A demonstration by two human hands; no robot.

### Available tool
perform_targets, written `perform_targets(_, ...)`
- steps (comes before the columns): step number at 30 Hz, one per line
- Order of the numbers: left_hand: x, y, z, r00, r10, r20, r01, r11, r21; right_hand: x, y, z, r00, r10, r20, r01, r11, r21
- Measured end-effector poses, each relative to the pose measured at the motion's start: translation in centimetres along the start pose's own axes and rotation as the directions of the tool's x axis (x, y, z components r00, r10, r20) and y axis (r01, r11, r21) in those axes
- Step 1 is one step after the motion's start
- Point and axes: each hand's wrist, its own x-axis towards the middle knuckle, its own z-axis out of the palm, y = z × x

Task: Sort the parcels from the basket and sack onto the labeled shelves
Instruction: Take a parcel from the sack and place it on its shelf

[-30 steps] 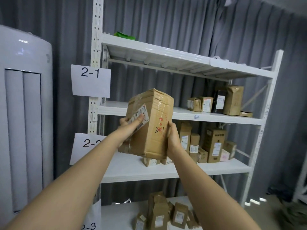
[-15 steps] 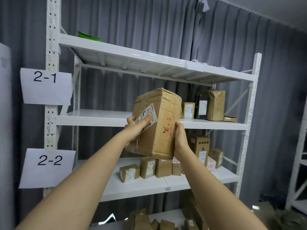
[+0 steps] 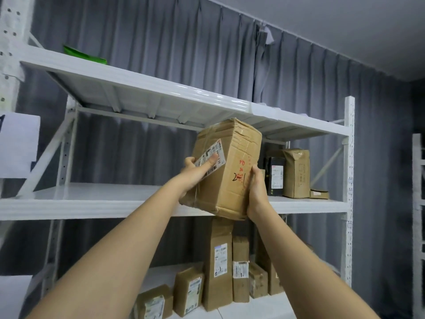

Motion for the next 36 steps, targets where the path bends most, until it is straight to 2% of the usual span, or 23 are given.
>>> perform_targets(7, 7.0, -1.0, 2.4, 0.996, 0.059, 0.071, -0.059, 0.998, -0.001, 6.1, 0.7, -1.6, 0.995, -0.058, -0.084, 0.048, 0.992, -0.116)
perform_targets(15, 12.4, -3.9, 4.0, 0.996, 0.085, 0.015, -0.087, 0.989, 0.122, 11.0, 3.5, -2.6, 0.987, -0.125, -0.099, 0.094, 0.958, -0.272)
perform_targets(18, 13.3, -4.4, 4.4, 0.998, 0.060, 0.025, -0.062, 0.996, 0.057, 12.3, 4.1, -2.8, 0.981, -0.164, -0.107, 0.125, 0.945, -0.303)
perform_targets(22, 13.7, -4.0, 5.4, 0.998, 0.009, 0.070, -0.009, 1.000, -0.003, 14.0, 4.8, -3.0, 0.975, -0.218, -0.050, 0.186, 0.916, -0.355)
perform_targets(26, 14.3, -4.2, 6.4, 0.992, -0.006, 0.126, 0.010, 0.999, -0.033, 14.8, 6.2, -3.4, 0.972, -0.236, -0.007, 0.220, 0.916, -0.337)
perform_targets(30, 15.5, -5.3, 7.1, 0.995, 0.005, 0.095, -0.004, 1.000, -0.001, 15.6, 7.6, -3.8, 0.969, -0.243, 0.033, 0.241, 0.917, -0.318)
perform_targets(34, 16.2, -6.2, 7.5, 0.998, 0.024, 0.049, -0.026, 0.999, 0.039, 15.7, 8.5, -4.4, 0.947, -0.273, 0.170, 0.308, 0.921, -0.238)
perform_targets(36, 16.4, -6.6, 7.6, 0.999, 0.029, 0.017, -0.029, 0.999, 0.029, 15.8, 9.0, -4.6, 0.932, -0.289, 0.217, 0.341, 0.903, -0.262)
